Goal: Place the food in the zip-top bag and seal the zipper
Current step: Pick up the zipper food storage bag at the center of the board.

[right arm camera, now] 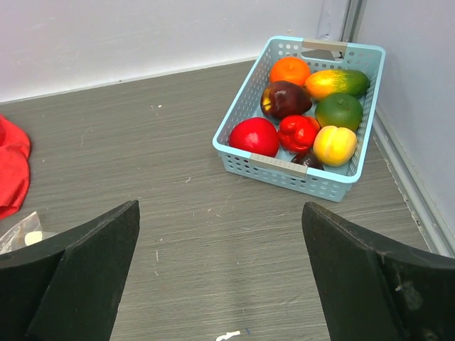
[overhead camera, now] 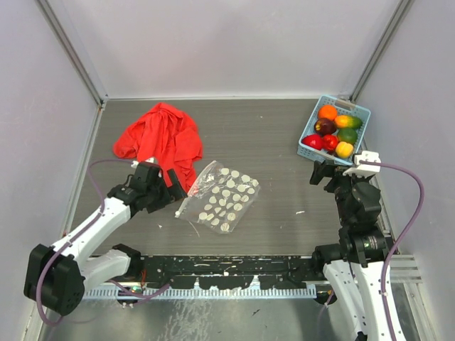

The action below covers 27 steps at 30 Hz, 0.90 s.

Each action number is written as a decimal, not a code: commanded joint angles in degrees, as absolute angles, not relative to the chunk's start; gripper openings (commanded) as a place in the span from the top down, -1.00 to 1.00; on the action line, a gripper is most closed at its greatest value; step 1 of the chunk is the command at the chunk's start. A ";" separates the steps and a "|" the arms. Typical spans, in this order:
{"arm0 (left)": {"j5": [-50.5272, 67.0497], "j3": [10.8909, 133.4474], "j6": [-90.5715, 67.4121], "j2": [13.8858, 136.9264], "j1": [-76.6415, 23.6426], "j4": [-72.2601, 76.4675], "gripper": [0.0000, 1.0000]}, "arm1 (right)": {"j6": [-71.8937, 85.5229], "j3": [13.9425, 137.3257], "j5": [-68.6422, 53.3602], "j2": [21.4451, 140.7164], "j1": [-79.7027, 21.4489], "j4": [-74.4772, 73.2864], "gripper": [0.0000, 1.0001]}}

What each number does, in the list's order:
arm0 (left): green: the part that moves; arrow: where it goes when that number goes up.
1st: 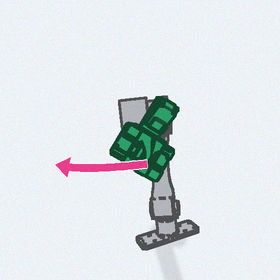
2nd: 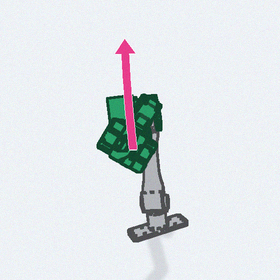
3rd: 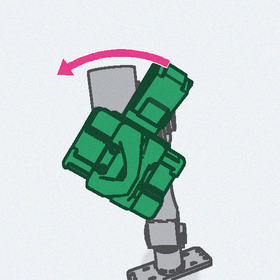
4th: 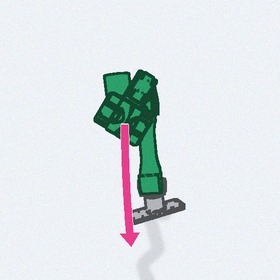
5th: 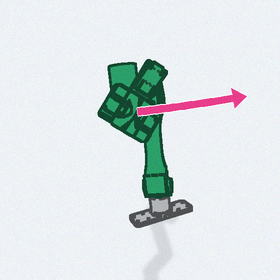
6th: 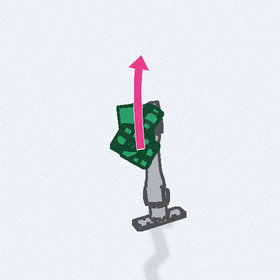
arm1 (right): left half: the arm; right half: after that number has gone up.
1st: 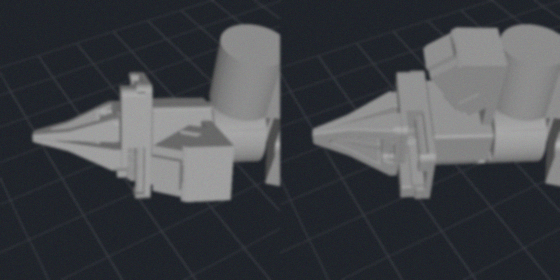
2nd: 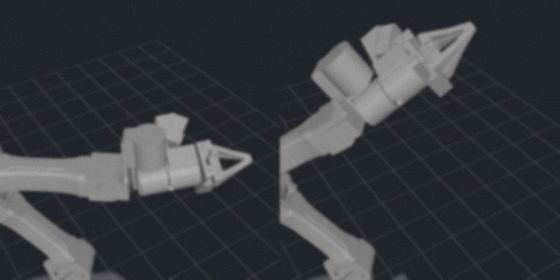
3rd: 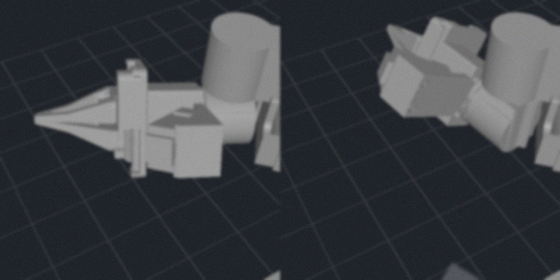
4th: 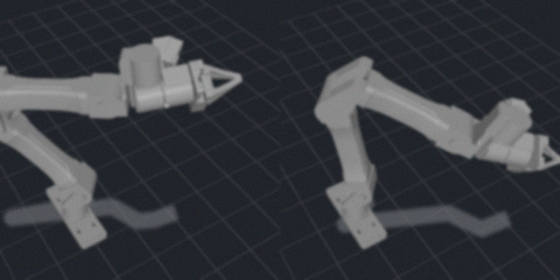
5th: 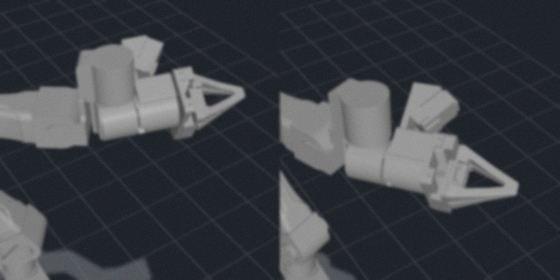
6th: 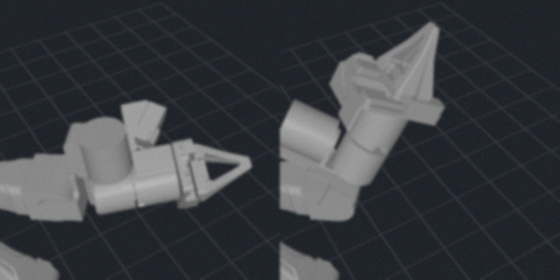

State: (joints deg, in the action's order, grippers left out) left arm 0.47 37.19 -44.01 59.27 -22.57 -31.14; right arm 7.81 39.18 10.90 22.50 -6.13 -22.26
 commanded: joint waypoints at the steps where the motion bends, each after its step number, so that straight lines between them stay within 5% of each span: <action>1: 6.73 34.45 -46.62 60.20 -21.56 -21.17 -0.97 | 7.78 39.38 9.28 22.82 -5.89 -18.85 -1.00; 9: 11.69 31.18 -46.74 65.67 -17.95 -14.87 -0.99 | 7.37 39.10 8.43 22.92 -5.89 -18.70 -1.00; 16: 16.13 31.10 -46.01 70.95 -16.97 -11.74 -0.76 | 7.17 39.09 7.84 23.27 -5.84 -18.25 -1.00; 22: 17.77 29.01 -46.53 74.19 -17.00 -8.89 -0.44 | 7.14 39.09 7.23 23.64 -5.87 -18.19 -1.00; 27: 19.61 28.55 -46.54 76.53 -16.98 -7.92 0.04 | 7.17 39.07 7.06 23.71 -5.87 -18.19 -1.00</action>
